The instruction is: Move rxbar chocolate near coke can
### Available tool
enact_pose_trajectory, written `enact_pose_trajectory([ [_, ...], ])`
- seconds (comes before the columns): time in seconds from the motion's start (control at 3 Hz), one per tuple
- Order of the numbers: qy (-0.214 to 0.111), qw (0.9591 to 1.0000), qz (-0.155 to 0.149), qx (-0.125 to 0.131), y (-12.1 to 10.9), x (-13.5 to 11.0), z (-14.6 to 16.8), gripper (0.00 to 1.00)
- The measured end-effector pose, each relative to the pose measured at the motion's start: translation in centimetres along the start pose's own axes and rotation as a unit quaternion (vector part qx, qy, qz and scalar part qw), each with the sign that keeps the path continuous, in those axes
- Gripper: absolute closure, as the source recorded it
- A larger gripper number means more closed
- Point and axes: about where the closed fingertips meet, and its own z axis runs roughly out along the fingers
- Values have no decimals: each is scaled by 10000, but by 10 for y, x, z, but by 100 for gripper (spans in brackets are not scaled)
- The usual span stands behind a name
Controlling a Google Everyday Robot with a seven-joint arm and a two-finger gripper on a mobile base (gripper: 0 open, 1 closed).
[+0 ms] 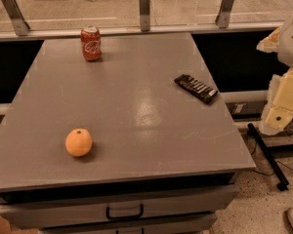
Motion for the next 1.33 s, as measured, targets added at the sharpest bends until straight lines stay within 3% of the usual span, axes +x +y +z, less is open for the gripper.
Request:
enact_pose_trajectory([
  [0.33, -42, 10000, -46, 30, -1, -2, 1, 0],
  [0.67, -336, 9994, -24, 67, -15, -4, 19, 0],
  [1.33, -1065, 9930, 510, 66, -91, -8, 108, 0],
])
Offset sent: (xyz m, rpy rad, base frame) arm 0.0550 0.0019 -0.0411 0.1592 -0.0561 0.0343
